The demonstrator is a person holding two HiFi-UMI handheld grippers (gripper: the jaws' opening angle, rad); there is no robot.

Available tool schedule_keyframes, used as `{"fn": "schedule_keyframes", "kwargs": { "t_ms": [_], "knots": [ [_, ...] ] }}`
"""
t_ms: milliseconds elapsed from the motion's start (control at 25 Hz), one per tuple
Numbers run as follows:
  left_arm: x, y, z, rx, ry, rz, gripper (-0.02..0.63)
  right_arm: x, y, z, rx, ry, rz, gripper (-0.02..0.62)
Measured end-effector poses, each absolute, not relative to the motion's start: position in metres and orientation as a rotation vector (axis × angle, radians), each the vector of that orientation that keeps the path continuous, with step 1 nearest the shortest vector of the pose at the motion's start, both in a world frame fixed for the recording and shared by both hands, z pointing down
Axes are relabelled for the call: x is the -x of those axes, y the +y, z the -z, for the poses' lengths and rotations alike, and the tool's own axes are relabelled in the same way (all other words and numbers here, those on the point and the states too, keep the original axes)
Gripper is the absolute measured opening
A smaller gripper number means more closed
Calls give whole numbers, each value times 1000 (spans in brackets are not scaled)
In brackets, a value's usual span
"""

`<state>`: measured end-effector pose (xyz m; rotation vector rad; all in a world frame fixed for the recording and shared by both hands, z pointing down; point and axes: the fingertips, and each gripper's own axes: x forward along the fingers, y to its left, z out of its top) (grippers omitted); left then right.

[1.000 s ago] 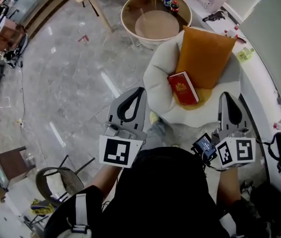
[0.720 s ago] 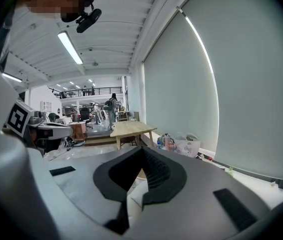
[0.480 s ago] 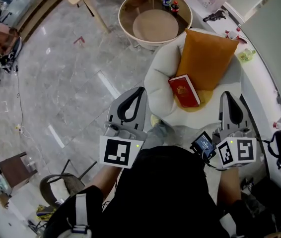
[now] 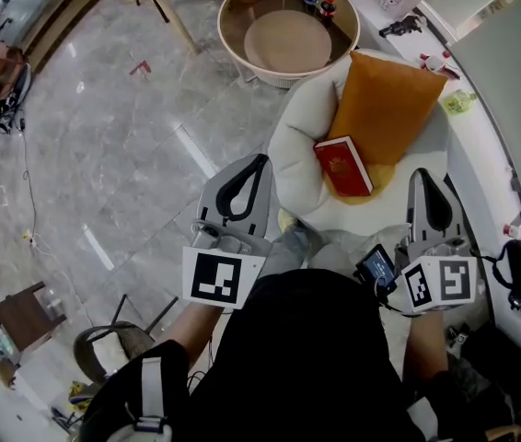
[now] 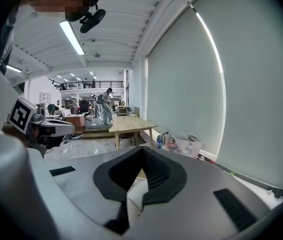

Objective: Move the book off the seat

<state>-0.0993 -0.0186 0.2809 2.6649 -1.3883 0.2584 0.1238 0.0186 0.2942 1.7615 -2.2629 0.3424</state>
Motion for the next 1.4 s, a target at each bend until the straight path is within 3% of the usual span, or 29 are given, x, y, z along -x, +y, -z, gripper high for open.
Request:
{"fn": "schedule_keyframes", "kwargs": {
  "t_ms": [840, 1400],
  "knots": [
    [83, -27, -286, -2675, -1363, -287, 12, -141, 8, -304, -1722, -2257, -295, 14],
    [25, -34, -353, -2647, -1287, -470, 12, -187, -4, -398, -1508, -2277, -408, 14]
  ]
}}
